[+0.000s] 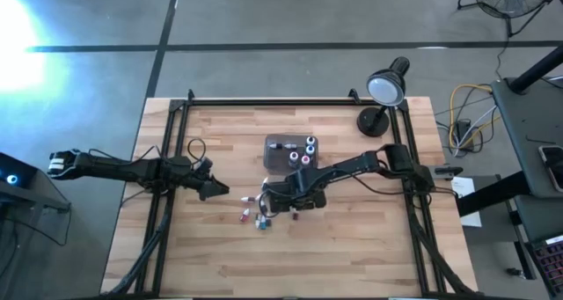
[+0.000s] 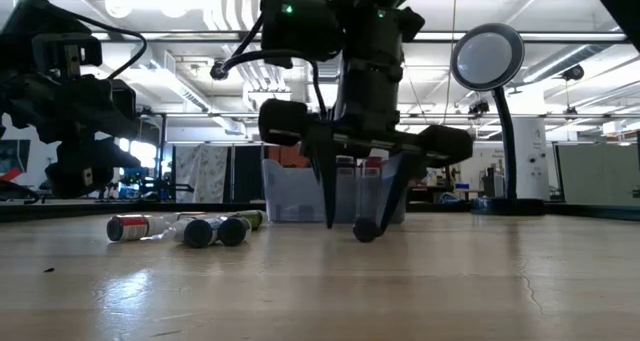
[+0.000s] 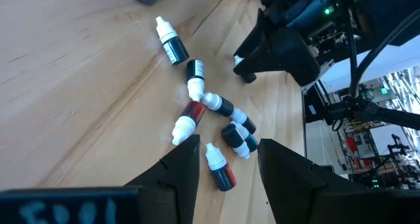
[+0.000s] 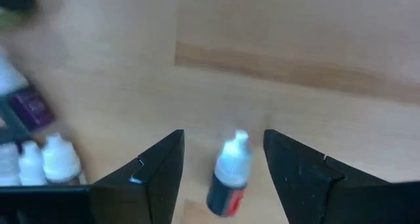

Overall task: Pick & Place food coloring
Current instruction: Put the small red food coloring bottle into the bin, then put the small violet food coloring bottle into the bin, then put the small red food coloring bottle into the bin

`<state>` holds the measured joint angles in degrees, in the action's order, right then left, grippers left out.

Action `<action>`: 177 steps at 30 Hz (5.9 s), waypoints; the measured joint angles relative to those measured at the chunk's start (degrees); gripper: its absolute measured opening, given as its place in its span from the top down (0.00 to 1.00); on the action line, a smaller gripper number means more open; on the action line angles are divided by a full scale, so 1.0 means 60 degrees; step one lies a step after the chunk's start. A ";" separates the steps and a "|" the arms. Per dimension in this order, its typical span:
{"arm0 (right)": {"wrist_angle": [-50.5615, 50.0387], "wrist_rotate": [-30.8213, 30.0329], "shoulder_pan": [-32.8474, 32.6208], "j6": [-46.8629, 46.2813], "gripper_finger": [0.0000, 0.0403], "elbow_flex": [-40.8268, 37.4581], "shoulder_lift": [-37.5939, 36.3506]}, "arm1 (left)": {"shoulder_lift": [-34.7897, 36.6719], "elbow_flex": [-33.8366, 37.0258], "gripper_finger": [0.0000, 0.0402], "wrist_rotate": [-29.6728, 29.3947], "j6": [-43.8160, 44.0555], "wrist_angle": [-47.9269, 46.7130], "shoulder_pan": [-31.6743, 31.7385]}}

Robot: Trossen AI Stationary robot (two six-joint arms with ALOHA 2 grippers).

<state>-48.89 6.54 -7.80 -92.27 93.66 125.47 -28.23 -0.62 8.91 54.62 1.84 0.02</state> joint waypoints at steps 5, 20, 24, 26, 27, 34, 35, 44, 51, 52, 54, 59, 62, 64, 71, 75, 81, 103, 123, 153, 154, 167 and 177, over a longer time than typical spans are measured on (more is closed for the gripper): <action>-0.0019 0.0301 -0.0087 -0.0028 0.49 -0.0054 -0.0008 | 0.0000 -0.0003 0.67 0.0000 -0.0001 -0.0010 -0.0002; -0.0142 -0.0009 -0.0083 0.0103 0.81 -0.0221 -0.0018 | 0.0000 -0.0004 0.67 0.0000 -0.0078 -0.0020 0.0001; 0.0000 -0.0353 -0.0083 0.0524 0.87 -0.0119 -0.0018 | -0.0001 -0.0004 0.67 0.0000 -0.0074 -0.0020 0.0000; 0.0073 -0.0797 -0.0078 0.0890 0.88 0.0083 -0.0030 | 0.0000 -0.0004 0.67 0.0000 -0.0071 -0.0024 0.0001; 0.0033 -0.1136 -0.0044 0.1036 0.88 0.0218 -0.0081 | -0.0004 -0.0004 0.67 0.0000 -0.0071 -0.0024 -0.0002; -0.0802 -0.5242 0.0563 0.2135 0.87 0.1644 -0.1443 | -0.0001 -0.0004 0.67 0.0000 0.0070 -0.0020 0.0000; -0.0871 -0.5724 0.0756 0.2666 0.87 0.1754 -0.1567 | -0.0001 -0.0004 0.67 0.0001 0.0092 -0.0020 -0.0001; -0.1241 -0.4315 0.2253 0.5448 0.56 0.1958 -0.1698 | -0.0002 -0.0004 0.67 0.0004 0.0221 -0.0008 -0.0002; -0.1669 -0.4007 0.0726 0.7775 0.36 0.2258 -0.2067 | -0.0013 0.0000 0.67 0.0036 0.0295 0.0011 0.0001; -0.1966 -0.3688 0.0473 0.7705 0.35 0.2181 -0.1992 | -0.0065 0.0000 0.67 0.0069 0.0365 0.0046 -0.0002; -0.2438 -0.3288 0.0051 0.7492 0.34 0.1918 -0.1840 | -0.0201 0.0001 0.67 0.0518 0.0104 0.0175 -0.0041; -0.2654 -0.3402 -0.0790 0.7654 0.36 0.1465 -0.1879 | -0.0783 -0.0760 0.67 0.1106 -0.2988 -0.0573 -0.0343; -0.3169 -0.3288 -0.1114 0.7376 0.37 0.1170 -0.1894 | -0.1426 -0.1443 0.67 0.0637 -0.4556 -0.1083 -0.0363; -0.3335 -0.3325 -0.1187 0.7120 0.38 0.0983 -0.1939 | -0.2018 -0.1789 0.67 0.0166 -0.5181 -0.1138 -0.0359; -0.3409 -0.3401 -0.1345 0.6947 0.38 0.0407 -0.2102 | -0.4259 -0.2473 0.67 -0.0683 -0.7257 -0.0282 -0.0372; -0.3524 -0.3740 -0.1328 0.7110 0.38 0.0390 -0.2116 | -0.5231 -0.2755 0.67 -0.0641 -0.7697 0.0255 -0.0388; -0.3838 -0.4011 -0.1361 0.7280 0.38 0.0360 -0.2116 | -0.6521 -0.3062 0.67 -0.0637 -0.8057 0.0517 -0.0525; -0.4056 -0.4381 -0.1342 0.7667 0.42 -0.0366 -0.2120 | -0.9006 -0.3820 0.70 -0.1122 -0.8232 0.1019 -0.0935; -0.3996 -0.6988 -0.0935 0.4174 0.48 -0.3699 -0.6797 | -0.7555 -0.7373 0.92 -0.3774 -0.9214 -0.1203 0.0575; -0.1933 -0.5954 -0.0273 0.5325 0.48 -0.5028 -0.7020 | -0.8590 -0.7771 0.57 -0.1212 0.0559 -0.5991 -0.1181; -0.1930 -0.5861 -0.0201 0.5253 0.48 -0.5097 -0.7017 | -0.8670 -0.7715 0.57 -0.0946 0.0888 -0.5990 -0.1271; -0.1727 -0.5755 0.0062 0.5416 0.48 -0.5425 -0.7012 | -0.9616 -0.7897 0.57 -0.0069 0.2221 -0.5332 -0.1528; -0.1745 -0.5763 0.0054 0.5609 0.48 -0.5456 -0.7005 | -1.0898 -0.8459 0.57 -0.0120 0.2463 -0.5326 -0.1862</action>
<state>-59.36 -28.05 -7.48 -58.61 60.93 83.44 -93.62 -51.38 8.19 69.40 -30.12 -11.15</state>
